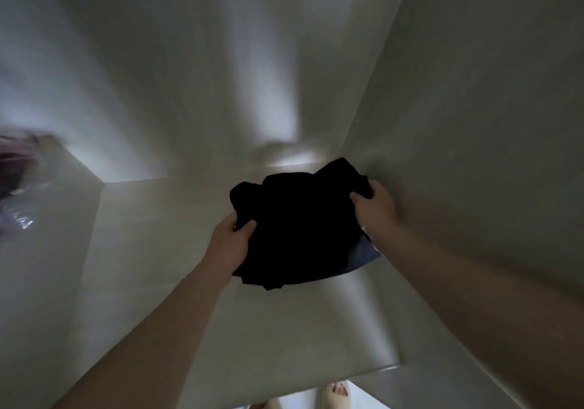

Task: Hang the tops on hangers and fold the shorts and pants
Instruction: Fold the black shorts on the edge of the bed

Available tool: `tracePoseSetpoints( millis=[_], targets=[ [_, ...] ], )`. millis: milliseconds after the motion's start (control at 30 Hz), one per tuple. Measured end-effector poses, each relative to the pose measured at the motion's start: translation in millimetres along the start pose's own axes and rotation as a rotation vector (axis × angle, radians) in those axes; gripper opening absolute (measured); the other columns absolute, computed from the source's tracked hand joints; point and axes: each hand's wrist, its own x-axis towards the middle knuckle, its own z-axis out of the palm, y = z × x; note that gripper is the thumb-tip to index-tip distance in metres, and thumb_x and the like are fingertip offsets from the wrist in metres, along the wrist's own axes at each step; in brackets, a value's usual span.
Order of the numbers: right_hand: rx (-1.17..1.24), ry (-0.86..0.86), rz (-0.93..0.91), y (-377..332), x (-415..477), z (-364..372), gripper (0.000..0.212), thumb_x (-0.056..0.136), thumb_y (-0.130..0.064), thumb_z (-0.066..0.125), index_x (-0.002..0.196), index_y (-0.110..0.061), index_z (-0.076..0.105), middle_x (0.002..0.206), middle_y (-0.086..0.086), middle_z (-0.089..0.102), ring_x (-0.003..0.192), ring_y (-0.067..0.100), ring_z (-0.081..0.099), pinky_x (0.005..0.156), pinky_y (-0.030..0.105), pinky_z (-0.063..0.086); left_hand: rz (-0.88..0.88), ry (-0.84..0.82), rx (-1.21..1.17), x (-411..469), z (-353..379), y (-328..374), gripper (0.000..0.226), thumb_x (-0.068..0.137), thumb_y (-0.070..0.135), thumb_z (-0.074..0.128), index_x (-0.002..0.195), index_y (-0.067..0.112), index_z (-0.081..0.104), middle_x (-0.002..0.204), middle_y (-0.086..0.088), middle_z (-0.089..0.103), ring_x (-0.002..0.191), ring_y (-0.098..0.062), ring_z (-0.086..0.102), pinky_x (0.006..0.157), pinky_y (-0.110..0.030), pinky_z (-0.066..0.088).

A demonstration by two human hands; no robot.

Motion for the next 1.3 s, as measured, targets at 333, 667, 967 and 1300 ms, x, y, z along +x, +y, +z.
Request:
tracePoseSetpoints(
  millis=[333,667,967,1300],
  targets=[
    [-0.732,-0.134,-0.099,27,12,71,0.079,0.094,-0.033,0.052,0.158,-0.034,0.005,0.167,0.003,-0.007,0.152,0.032,0.001,0.118,0.058,0.014,0.024,0.070,0.483,70,25,-48,0.069,0.099,0.027,0.061,0.158,0.018,0.027,0.154,-0.012,0.039,0.138,-0.034,0.042,0.115,-0.049,0.036],
    [-1.001,-0.448,-0.070,67,-31,53,0.073,0.103,-0.054,0.036,0.159,-0.037,-0.008,0.167,0.002,-0.020,0.153,0.034,-0.012,0.121,0.059,0.011,-0.078,0.029,0.836,-18,35,-83,0.074,0.099,0.049,0.051,0.160,0.034,0.010,0.168,-0.001,0.003,0.151,-0.031,0.012,0.117,-0.048,0.027],
    [-0.914,-0.509,-0.037,46,-124,12,0.070,0.102,-0.059,0.032,0.159,-0.038,-0.004,0.167,-0.003,-0.019,0.154,0.030,-0.009,0.120,0.058,0.005,-0.097,-0.023,0.989,-140,26,-70,0.067,0.100,0.058,0.040,0.159,0.038,0.013,0.169,0.001,-0.001,0.154,-0.028,0.005,0.119,-0.047,0.020],
    [-0.857,-0.441,-0.348,23,-237,-36,0.072,0.102,-0.057,0.035,0.159,-0.037,-0.004,0.167,-0.004,-0.016,0.153,0.026,-0.015,0.121,0.054,-0.003,0.045,0.163,1.059,-251,-16,-32,0.066,0.100,0.064,0.026,0.159,0.041,0.009,0.169,0.002,-0.006,0.154,-0.027,-0.007,0.123,-0.050,0.004]
  ],
)
